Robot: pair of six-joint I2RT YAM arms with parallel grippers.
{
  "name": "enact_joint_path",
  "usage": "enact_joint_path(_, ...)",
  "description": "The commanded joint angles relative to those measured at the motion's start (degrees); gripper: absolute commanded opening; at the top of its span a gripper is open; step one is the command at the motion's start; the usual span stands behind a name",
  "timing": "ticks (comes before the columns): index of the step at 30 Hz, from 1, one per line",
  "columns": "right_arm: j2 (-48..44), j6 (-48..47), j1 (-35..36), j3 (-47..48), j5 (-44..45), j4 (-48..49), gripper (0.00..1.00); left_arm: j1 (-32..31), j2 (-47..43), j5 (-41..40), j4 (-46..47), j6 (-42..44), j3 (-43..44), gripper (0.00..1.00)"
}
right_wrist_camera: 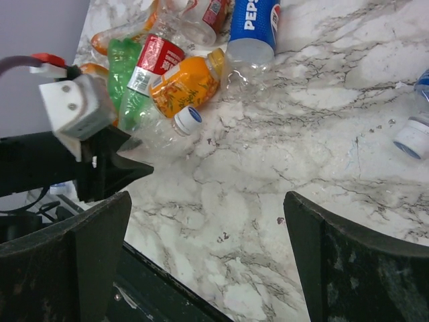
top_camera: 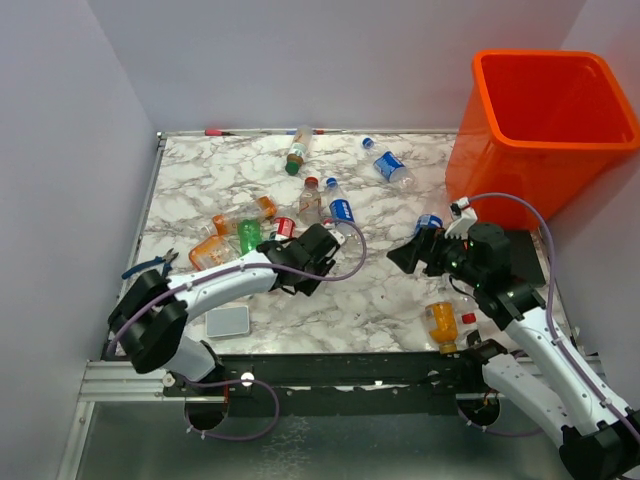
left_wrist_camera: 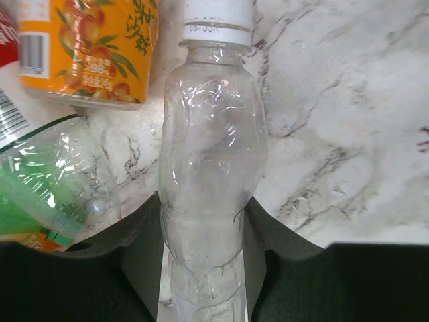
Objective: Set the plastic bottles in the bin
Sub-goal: Pick up the plastic bottle at the center of the board.
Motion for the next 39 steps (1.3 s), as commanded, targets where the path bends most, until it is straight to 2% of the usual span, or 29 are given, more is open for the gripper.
enact_joint_path(1,-0.02,-1.00,0.17,4.32,-0.59,-1.39,1.00,-0.21,-10.60,4.32,0.80,-1.84,3.72,0.31)
enact_joint_path(5,-1.51,2.90,0.19,5.52,-1.00,1.56,1.00,-0.19,-19.33,9.77,7.10,-1.11,4.53,0.28)
enact_joint_path(9,-6.01,7.70,0.19,1.93,-5.90,14.10,1.00,-0.11,-28.90,16.59,23.03,-1.19,-1.88,0.27)
enact_joint_path(11,-5.53,7.56,0.20,3.35,-9.06,16.45,1.00,-0.12,-31.38,17.42,29.21,-1.46,-4.67,0.27)
enact_joint_path(15,-3.82,8.04,0.22,6.59,-12.11,17.10,1.00,0.07,-32.37,20.64,38.39,-2.23,-8.41,0.27)
enact_joint_path(21,-2.29,8.38,0.32,7.40,-15.29,21.56,0.99,1.74,-31.16,31.20,55.49,-10.36,-16.53,0.26)
enact_joint_path(24,-1.86,6.72,2.02,7.65,-12.39,21.84,0.99,4.47,-30.24,36.17,61.70,-15.46,-19.54,0.26)
enact_joint_path(32,5.47,1.23,13.58,10.22,-2.30,22.39,0.99,7.40,-29.77,39.72,64.38,-17.67,-21.60,0.25)
enact_joint_path(39,6.89,1.85,14.78,10.23,-0.39,28.53,0.98,7.47,-29.12,39.85,62.82,-16.63,-21.37,0.25)
